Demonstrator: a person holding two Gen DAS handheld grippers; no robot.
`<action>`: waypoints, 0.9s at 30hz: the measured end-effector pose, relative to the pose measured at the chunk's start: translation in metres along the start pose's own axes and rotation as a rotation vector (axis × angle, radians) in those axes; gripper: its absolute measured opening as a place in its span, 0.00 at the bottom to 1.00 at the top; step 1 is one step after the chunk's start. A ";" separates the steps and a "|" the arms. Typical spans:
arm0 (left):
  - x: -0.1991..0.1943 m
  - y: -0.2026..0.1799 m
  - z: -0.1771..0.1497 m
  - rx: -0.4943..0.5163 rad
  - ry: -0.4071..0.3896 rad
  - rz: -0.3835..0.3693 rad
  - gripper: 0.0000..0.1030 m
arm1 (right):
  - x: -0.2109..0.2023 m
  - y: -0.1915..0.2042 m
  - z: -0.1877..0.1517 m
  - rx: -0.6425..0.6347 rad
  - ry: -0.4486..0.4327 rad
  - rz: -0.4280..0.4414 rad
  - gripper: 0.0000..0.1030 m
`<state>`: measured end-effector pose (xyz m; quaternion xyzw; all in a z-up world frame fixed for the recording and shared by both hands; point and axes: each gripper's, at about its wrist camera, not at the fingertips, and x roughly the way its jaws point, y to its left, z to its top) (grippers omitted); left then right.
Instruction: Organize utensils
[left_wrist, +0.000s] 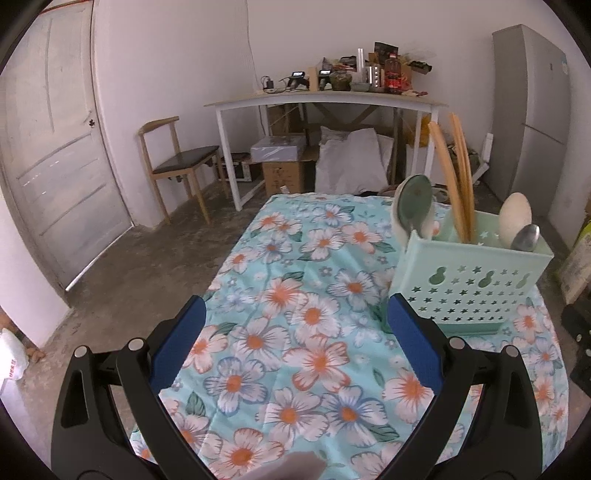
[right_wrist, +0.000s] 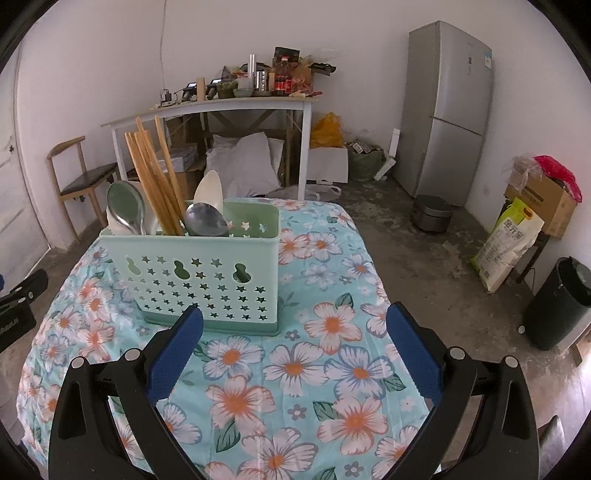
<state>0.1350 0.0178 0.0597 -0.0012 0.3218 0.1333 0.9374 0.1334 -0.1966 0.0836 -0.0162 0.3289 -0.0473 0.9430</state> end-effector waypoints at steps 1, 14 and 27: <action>0.000 0.001 0.000 -0.001 0.002 0.006 0.92 | 0.000 0.001 0.000 -0.004 -0.003 -0.004 0.94; 0.001 0.012 -0.003 -0.018 0.037 0.027 0.92 | 0.005 0.003 0.000 -0.004 0.008 0.001 0.94; 0.005 0.019 -0.003 -0.025 0.043 0.044 0.92 | 0.007 0.011 0.000 -0.014 0.017 0.014 0.94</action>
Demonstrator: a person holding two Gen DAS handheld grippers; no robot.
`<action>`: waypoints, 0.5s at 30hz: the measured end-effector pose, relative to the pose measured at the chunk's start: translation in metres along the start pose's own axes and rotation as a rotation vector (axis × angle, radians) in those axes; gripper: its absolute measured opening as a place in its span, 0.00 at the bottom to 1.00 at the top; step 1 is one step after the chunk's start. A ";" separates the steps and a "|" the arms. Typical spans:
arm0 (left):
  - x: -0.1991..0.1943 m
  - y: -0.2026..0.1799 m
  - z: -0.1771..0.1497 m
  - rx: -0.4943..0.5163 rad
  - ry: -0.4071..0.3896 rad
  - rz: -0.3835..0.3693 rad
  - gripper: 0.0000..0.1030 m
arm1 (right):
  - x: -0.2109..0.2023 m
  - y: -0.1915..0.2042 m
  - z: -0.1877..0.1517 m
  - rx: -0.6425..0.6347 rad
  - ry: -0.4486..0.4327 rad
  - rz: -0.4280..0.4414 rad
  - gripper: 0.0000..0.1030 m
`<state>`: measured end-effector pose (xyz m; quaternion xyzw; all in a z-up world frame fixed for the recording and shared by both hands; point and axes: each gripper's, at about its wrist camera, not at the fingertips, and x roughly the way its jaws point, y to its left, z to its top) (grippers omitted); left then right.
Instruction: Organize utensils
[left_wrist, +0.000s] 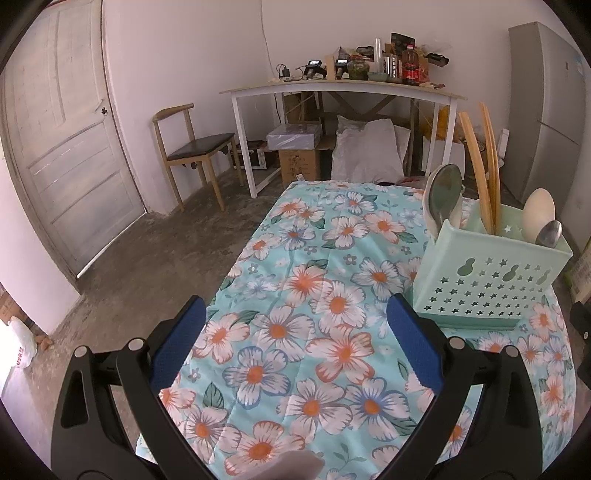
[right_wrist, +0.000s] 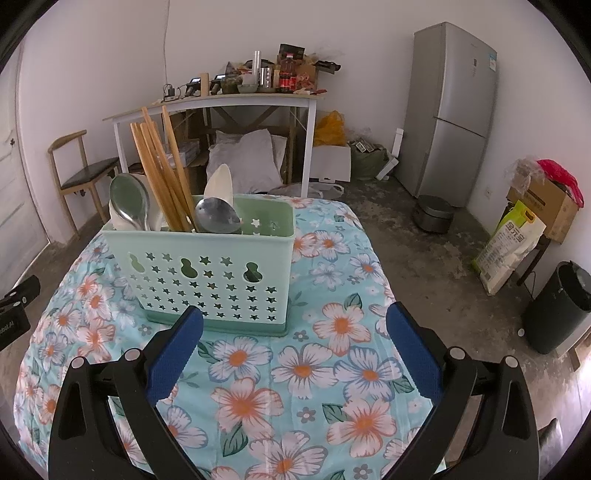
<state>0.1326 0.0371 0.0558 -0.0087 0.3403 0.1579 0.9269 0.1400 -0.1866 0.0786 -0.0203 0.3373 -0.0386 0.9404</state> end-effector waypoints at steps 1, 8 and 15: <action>0.000 0.000 0.000 0.001 -0.002 -0.001 0.92 | 0.000 0.001 0.000 0.000 0.001 0.004 0.94; -0.002 -0.001 0.001 0.006 -0.008 -0.003 0.92 | 0.000 0.003 0.001 0.001 0.006 0.023 0.94; -0.002 -0.001 0.001 0.004 -0.007 -0.005 0.92 | 0.000 0.003 0.000 -0.002 0.008 0.028 0.94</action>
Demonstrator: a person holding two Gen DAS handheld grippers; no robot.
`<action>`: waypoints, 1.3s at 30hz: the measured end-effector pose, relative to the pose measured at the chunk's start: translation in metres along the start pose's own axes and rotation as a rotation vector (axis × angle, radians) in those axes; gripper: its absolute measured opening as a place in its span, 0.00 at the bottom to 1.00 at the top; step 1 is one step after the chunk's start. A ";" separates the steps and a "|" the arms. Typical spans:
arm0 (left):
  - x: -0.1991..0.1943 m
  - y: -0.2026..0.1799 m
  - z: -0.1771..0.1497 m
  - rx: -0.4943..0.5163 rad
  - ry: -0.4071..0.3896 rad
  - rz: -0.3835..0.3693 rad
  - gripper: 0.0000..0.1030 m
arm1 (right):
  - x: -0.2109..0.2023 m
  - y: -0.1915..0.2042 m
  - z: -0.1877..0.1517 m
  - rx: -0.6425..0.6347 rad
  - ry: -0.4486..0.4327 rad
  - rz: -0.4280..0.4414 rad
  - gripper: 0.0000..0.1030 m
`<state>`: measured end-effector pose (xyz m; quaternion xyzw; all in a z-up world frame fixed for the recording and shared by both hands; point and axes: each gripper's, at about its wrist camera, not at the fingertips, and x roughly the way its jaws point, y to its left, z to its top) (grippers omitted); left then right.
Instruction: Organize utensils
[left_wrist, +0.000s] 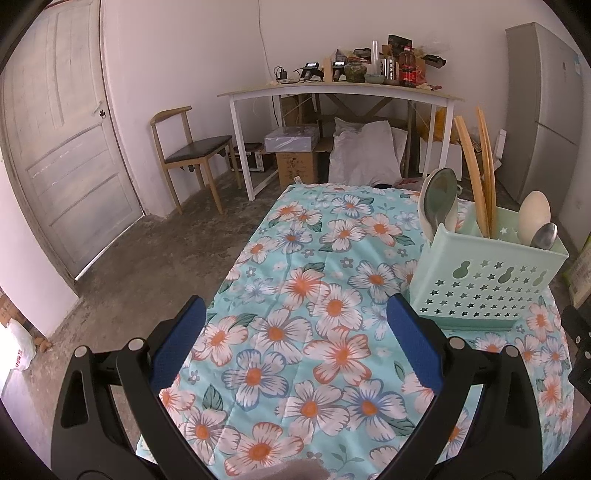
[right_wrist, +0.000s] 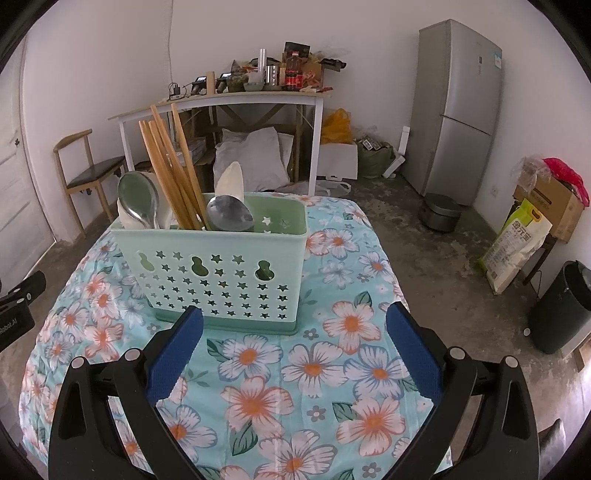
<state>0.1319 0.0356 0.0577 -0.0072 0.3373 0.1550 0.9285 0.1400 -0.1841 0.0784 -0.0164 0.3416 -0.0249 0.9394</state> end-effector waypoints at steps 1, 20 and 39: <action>0.000 -0.001 0.000 0.001 0.001 -0.001 0.92 | 0.000 0.000 0.000 0.000 0.000 0.000 0.94; 0.000 -0.008 0.000 0.008 0.004 -0.005 0.92 | 0.000 0.000 0.000 0.001 0.000 -0.001 0.94; 0.000 -0.006 0.001 0.008 0.003 -0.007 0.92 | 0.000 0.000 0.000 0.002 0.002 0.001 0.94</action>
